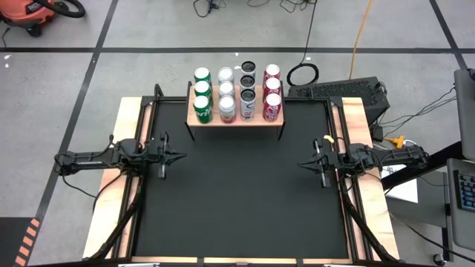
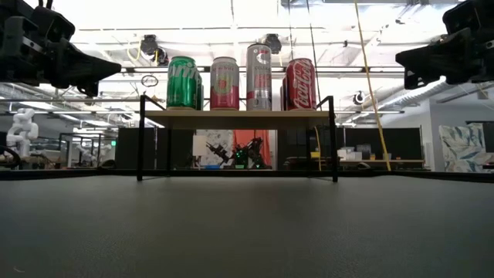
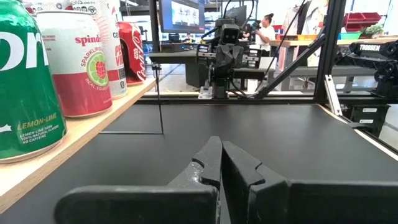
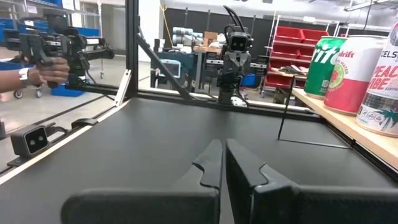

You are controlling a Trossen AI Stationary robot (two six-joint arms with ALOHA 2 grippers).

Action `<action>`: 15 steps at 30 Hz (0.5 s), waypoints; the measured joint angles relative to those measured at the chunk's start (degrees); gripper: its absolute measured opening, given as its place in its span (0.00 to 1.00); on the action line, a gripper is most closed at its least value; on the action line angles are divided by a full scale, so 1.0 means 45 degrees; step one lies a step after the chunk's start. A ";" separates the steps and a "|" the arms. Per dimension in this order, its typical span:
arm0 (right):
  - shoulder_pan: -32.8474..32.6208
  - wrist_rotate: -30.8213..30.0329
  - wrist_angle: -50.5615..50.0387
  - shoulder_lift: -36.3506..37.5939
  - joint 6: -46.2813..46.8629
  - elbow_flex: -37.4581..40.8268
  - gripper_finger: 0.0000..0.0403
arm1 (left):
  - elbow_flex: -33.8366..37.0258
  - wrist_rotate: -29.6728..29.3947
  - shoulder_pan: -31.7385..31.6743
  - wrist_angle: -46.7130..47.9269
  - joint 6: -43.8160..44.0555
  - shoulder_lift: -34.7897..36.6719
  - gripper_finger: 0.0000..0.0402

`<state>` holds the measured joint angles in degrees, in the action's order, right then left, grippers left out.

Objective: Place canned beverage on shelf
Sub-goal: Return to Home Position

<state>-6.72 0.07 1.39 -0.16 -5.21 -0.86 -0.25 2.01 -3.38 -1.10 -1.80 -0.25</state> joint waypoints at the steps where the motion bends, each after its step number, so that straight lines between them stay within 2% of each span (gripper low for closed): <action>1: 0.0000 0.0002 0.0033 0.0000 0.0000 0.0000 0.00 | 0.0000 -0.0029 0.0000 0.0002 0.0000 0.0000 0.03; 11: 0.0000 0.0002 0.0067 0.0000 0.0005 0.0000 0.00 | 0.0000 -0.0072 0.0013 0.0005 0.0340 0.0000 0.03; 15: 0.0000 0.0002 0.0072 0.0000 0.0005 0.0000 0.00 | 0.0000 0.0341 0.0029 -0.0015 0.0591 0.0000 0.03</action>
<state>-6.72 0.08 1.72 -0.16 -5.19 -0.86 -0.25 3.54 -3.25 -1.17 0.86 -0.25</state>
